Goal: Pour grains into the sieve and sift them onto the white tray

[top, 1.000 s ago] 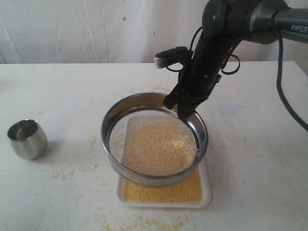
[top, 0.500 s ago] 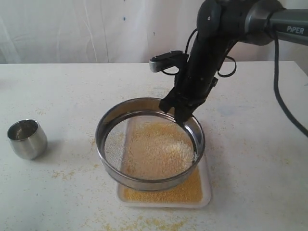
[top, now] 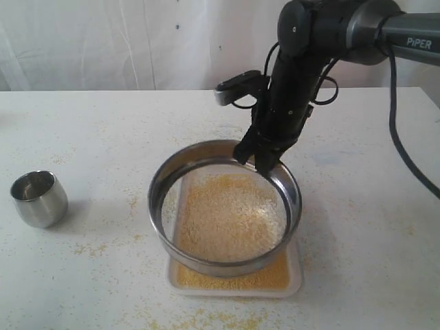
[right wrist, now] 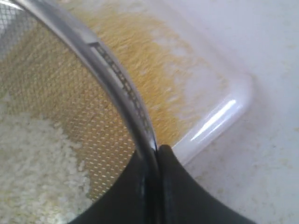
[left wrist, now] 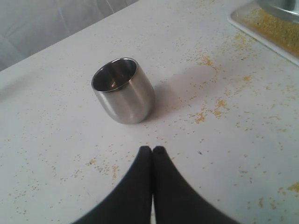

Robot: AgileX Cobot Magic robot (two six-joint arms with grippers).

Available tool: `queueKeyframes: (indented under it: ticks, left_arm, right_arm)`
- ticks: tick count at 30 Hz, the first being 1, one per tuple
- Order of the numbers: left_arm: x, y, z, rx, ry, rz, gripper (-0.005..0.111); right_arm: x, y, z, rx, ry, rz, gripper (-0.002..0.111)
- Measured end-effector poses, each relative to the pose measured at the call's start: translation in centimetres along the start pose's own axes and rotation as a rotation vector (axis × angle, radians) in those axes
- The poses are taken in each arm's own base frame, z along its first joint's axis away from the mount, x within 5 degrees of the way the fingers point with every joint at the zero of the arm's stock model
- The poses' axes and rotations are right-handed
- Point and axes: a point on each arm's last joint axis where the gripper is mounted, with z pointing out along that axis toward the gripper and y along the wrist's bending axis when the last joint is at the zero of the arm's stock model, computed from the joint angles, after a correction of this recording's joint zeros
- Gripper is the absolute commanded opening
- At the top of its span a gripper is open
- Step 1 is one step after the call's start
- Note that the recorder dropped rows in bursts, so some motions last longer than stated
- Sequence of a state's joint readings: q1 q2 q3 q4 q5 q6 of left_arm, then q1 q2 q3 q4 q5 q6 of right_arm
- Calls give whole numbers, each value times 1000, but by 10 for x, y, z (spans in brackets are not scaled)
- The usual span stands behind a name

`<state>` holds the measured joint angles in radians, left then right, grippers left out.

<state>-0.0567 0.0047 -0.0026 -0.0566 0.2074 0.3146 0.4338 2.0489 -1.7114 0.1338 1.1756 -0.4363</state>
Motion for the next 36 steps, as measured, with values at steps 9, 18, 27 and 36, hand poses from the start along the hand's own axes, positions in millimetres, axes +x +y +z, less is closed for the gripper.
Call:
queueKeyframes:
  ticks: [9,18,27,36]
  left_arm:
    - [0,0,0,0,0,0,1]
    - [0,0,0,0,0,0,1]
    - [0,0,0,0,0,0,1]
    - [0,0,0,0,0,0,1]
  right_arm:
    - [-3,6,2,-15,-16,77,0]
    - [-5,0,0,51,-46,207,0]
    - [3,-13,2,95,-1,256,0]
    - [4,-20,2,43,-26,280,0]
